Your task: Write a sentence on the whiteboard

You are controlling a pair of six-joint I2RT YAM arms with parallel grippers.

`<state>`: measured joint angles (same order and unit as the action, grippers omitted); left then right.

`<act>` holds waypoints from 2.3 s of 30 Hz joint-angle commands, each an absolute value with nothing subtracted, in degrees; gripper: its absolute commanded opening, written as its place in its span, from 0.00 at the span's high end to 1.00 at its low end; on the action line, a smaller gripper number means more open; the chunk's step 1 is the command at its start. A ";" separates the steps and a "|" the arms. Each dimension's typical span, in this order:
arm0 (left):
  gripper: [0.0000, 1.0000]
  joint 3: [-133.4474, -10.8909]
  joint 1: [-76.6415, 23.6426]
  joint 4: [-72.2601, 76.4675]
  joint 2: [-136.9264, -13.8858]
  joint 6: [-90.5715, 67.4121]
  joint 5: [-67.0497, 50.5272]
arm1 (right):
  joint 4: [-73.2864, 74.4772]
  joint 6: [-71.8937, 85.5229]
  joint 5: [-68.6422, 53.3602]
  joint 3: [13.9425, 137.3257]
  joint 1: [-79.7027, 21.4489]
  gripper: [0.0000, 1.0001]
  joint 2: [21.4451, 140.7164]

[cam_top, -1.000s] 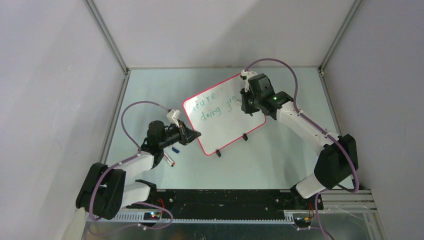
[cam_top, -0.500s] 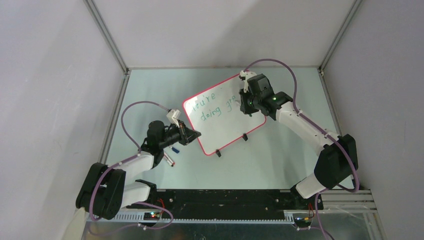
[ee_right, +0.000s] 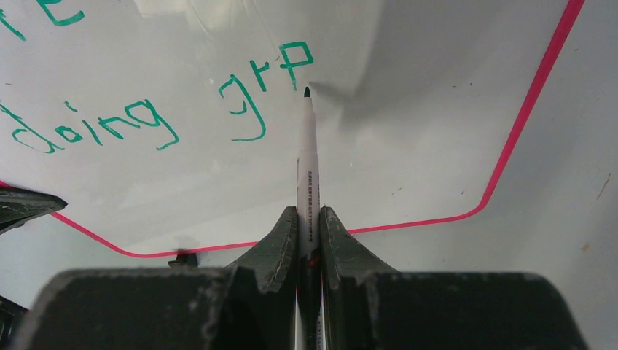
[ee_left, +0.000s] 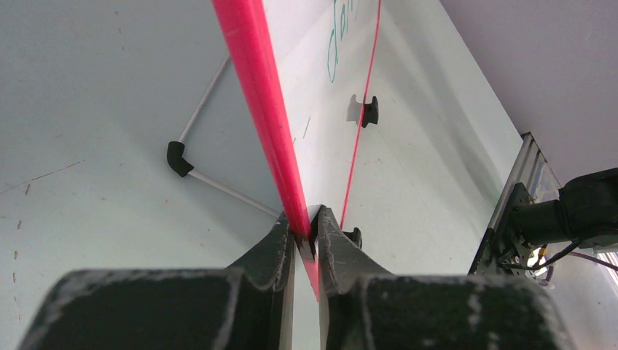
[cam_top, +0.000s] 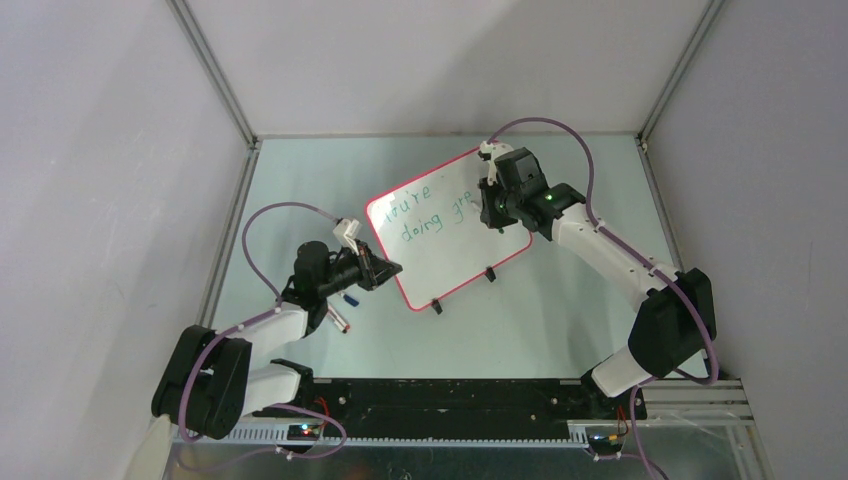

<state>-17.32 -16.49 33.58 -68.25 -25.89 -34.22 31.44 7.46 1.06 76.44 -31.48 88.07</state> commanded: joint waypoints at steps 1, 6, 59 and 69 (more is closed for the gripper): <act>0.98 -17.76 -15.93 29.76 -69.08 -20.21 -27.77 | 29.82 7.51 0.75 76.38 -32.05 1.00 87.78; 0.98 -17.75 -15.96 29.71 -69.08 -20.20 -27.74 | 29.55 7.35 0.69 76.43 -32.39 1.00 88.04; 0.40 -12.03 -15.94 25.63 -55.24 -22.74 -16.39 | 32.12 8.61 -1.12 76.60 -33.61 1.00 80.04; 0.24 -7.47 -16.28 11.26 -29.12 -27.07 -11.18 | 32.62 9.98 -6.71 74.91 -35.22 1.00 76.04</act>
<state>-6.74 -16.23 19.25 -37.32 -25.82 -14.24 32.73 8.58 -2.55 75.37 -34.72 78.81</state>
